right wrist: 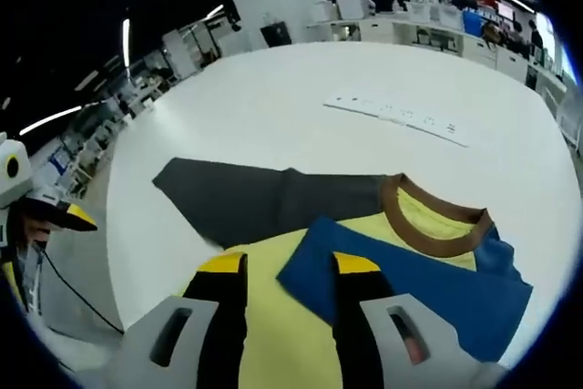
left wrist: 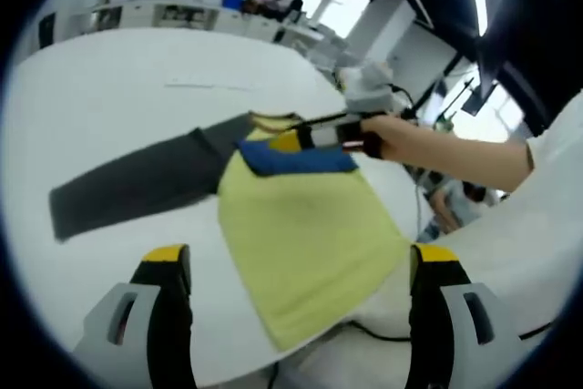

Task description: Fold the garment on the visible template until the final outline fits inside the template.

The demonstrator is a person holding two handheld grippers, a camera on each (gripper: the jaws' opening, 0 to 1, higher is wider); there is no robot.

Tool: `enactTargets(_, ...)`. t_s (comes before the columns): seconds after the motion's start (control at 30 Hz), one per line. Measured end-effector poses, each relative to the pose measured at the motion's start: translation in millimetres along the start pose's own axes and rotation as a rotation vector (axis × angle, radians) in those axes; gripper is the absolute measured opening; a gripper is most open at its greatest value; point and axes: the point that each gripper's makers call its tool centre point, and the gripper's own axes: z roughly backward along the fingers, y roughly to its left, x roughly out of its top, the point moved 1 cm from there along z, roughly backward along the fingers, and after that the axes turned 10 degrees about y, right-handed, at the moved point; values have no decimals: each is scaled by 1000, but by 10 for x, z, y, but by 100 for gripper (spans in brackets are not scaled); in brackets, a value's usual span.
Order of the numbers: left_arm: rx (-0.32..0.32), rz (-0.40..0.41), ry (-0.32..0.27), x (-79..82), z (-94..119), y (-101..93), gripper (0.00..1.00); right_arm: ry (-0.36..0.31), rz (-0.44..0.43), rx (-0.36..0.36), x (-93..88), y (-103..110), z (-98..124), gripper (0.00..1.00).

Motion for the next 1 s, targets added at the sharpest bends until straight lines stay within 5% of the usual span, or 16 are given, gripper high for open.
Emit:
enactTargets(0.47, -13, -38, 8, 228, -110, -100, 96, -71, -25, -17, -191, -205, 473, 59)
enactTargets(1.0, -25, -22, 14, 280, -138, -115, 97, -74, -122, -5, -584, -327, 915, 80)
